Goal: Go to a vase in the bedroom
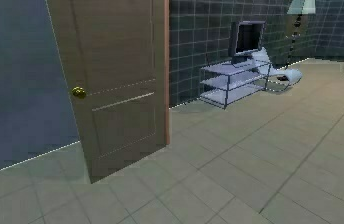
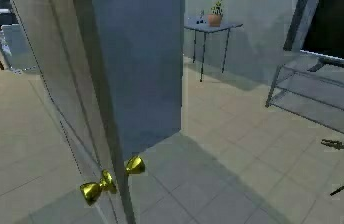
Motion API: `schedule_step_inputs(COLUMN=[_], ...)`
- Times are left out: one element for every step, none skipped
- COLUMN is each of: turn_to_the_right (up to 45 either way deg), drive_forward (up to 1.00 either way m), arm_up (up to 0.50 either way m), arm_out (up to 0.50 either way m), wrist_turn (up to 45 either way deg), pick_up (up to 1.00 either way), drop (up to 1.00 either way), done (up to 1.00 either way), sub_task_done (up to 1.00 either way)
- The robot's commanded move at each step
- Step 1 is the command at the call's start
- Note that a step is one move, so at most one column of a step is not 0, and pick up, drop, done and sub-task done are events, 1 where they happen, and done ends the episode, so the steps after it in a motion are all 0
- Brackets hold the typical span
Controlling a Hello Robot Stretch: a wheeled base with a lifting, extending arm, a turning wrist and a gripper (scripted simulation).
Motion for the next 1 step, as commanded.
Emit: schedule_step_inputs(turn_to_the_right=[33.0], drive_forward=[0.0], arm_up=[0.0], arm_out=[0.0], wrist_turn=[0.0], pick_up=[0.0], drop=[0.0], done=[0.0], sub_task_done=[0.0])
